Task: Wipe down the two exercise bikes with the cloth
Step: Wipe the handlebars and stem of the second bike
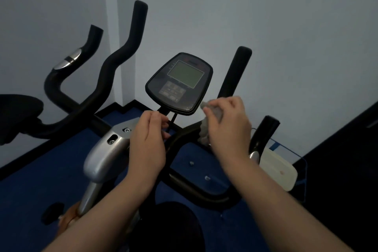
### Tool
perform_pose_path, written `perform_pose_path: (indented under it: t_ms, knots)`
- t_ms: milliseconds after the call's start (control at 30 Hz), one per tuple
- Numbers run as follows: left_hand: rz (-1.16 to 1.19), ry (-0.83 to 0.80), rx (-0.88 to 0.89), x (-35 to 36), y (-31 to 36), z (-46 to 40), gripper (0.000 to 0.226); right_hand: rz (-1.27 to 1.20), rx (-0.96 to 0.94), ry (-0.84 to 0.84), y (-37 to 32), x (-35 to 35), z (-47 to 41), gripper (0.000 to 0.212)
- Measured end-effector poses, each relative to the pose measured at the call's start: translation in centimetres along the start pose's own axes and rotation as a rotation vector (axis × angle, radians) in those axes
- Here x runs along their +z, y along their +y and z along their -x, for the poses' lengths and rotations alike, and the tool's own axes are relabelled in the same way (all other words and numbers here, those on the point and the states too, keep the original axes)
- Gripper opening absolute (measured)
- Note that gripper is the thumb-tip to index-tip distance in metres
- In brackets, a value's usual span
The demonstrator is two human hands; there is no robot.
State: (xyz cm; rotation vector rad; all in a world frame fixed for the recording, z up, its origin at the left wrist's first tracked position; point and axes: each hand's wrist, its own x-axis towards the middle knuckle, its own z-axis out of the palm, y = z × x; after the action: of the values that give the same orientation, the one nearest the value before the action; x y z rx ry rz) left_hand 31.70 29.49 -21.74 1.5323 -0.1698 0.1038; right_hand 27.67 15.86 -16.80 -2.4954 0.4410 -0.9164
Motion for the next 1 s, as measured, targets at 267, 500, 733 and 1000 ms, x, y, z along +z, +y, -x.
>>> perform_pose_path:
  t_ms: [267, 500, 733, 1000]
  knots:
    - [-0.057, 0.018, 0.086, 0.3, 0.3, -0.3, 0.024, -0.125, -0.379, -0.226, 0.3, -1.1, 0.4, 0.009]
    - [-0.219, -0.104, 0.206, 5.3, 4.1, -1.8, 0.023, 0.155, -0.27, -0.055, 2.6, 0.4, -3.3, 0.011]
    - [-0.107, -0.02, -0.035, 9.1, 3.8, -3.7, 0.023, -0.383, -0.306, 0.115, 4.3, -5.4, -9.9, 0.006]
    - [-0.866, -0.156, 0.084, 9.7, 2.6, -2.5, 0.039, -0.336, -0.451, -0.06, 6.3, -6.2, -14.1, 0.006]
